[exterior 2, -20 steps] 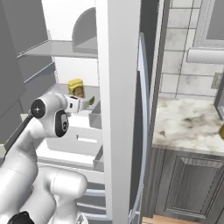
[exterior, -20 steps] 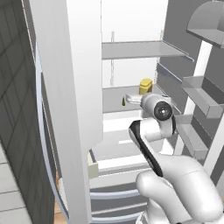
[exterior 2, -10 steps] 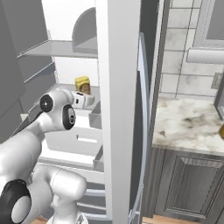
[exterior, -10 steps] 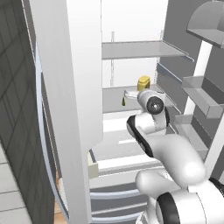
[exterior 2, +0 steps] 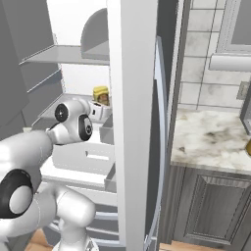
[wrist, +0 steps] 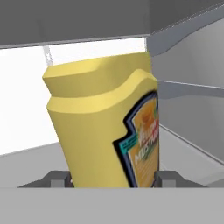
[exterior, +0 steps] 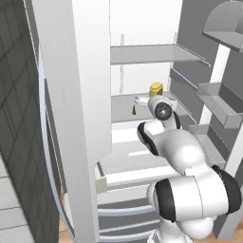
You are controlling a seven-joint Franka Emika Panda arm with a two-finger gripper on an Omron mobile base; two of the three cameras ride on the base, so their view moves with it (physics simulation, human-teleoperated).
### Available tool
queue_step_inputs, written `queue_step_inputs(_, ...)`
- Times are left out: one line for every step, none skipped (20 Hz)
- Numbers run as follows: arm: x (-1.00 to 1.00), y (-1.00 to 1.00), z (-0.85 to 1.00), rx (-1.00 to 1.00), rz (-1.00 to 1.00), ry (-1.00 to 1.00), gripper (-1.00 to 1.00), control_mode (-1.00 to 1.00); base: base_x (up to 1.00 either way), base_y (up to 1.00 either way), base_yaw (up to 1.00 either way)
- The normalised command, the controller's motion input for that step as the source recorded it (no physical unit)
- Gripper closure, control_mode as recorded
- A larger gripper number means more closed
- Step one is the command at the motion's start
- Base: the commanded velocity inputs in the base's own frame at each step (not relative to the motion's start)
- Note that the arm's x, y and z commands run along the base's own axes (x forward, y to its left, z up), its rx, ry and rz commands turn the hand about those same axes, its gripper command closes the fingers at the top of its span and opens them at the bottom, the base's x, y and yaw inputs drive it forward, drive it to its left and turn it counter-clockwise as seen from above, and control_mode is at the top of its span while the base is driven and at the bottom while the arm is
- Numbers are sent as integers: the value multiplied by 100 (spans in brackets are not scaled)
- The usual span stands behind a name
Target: Move the lemon wedge and mustard from the top shelf to the second highest shelf to make space. Then, place the pitcher from the counter on the cleared top shelf.
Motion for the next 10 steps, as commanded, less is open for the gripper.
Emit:
queue_step_inputs(22, -29, -30, 0, 0, 0, 100, -100, 0, 0, 0)
queue_step_inputs(19, -31, -31, 0, 1, 0, 100, -100, 0, 0, 0)
queue_step_inputs(19, -30, -33, 0, 1, 0, 100, -100, 0, 0, 0)
queue_step_inputs(19, -30, -33, 0, 2, 0, 100, -100, 0, 0, 0)
queue_step_inputs(19, -29, -33, 0, 3, 0, 100, -100, 0, 0, 0)
queue_step_inputs(19, -24, -34, 0, 3, 0, 100, -100, 0, 0, 0)
queue_step_inputs(21, -21, -35, 0, 3, 0, 100, -100, 0, 0, 0)
queue_step_inputs(22, -20, -35, 0, 3, 0, 100, -100, 0, 0, 0)
queue_step_inputs(27, -19, -32, 0, 3, 0, 100, -100, 0, 0, 0)
queue_step_inputs(29, -16, -31, 0, 4, 0, 100, -100, 0, 0, 0)
